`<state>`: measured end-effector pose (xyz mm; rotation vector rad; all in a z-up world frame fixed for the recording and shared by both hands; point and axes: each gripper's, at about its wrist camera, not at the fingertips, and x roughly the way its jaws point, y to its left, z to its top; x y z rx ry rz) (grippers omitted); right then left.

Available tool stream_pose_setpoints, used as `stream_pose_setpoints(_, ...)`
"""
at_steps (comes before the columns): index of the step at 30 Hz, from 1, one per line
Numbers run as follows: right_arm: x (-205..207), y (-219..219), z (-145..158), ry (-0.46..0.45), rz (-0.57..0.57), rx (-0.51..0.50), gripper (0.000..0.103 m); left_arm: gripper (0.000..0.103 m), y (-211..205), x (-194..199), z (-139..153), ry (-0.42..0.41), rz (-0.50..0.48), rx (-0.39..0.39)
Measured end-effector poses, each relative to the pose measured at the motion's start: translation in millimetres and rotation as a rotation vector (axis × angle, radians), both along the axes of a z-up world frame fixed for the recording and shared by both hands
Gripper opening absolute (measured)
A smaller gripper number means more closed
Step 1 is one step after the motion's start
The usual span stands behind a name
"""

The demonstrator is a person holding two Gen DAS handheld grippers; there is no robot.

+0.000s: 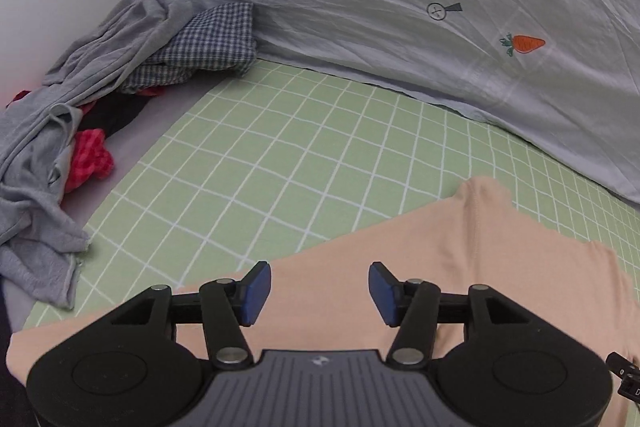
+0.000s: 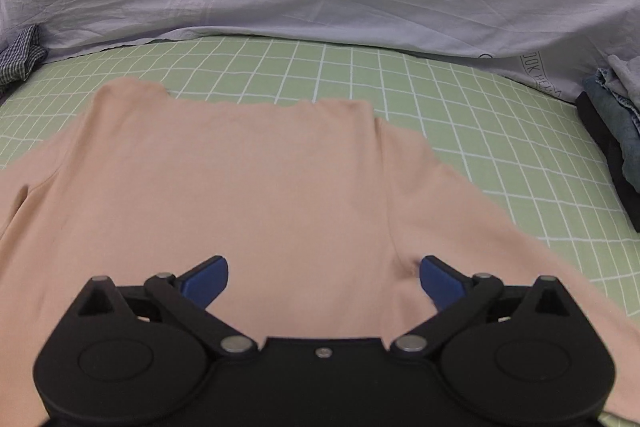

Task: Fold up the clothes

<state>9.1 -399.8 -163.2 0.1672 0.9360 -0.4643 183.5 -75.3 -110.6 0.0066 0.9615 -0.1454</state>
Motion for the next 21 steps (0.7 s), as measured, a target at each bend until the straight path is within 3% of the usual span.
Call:
stream_pose_setpoints(4,-25.2,30.4,-11.3,0.051,0.012,0.018,0.103,0.057,75.3,-21.3,-15.3,0.076,0.172,-0.008)
stream_pose_setpoints(8,-40.2,49.1,-16.2,0.047,-0.029,0.051,0.103,0.057,126.1,-38.1,-27.3,0.121,0.279,-0.007)
stream_pose_setpoints(17,-39.2,57.2,-19.1,0.031,-0.121,0.081,0.103,0.053,158.3,-38.8,-43.3,0.115,0.324,-0.073)
stream_pose_setpoints(18,-40.2,58.0,-18.7,0.036,-0.123,0.085,0.103,0.044,158.3,-36.7,-44.2,0.116,0.326,-0.078)
stream_pose_setpoints(19,-41.2,58.9,-18.3,0.041,-0.125,0.089,0.103,0.027,158.1,-34.4,-45.1,0.118,0.328,-0.081)
stream_pose_setpoints(20,-42.7,59.9,-18.0,0.044,-0.123,0.092,0.103,0.016,156.6,-31.8,-46.3,0.120,0.327,-0.081)
stream_pose_setpoints(21,-43.9,59.3,-18.1,0.045,-0.121,0.094,0.103,0.009,155.4,-29.4,-46.9,0.122,0.314,-0.095)
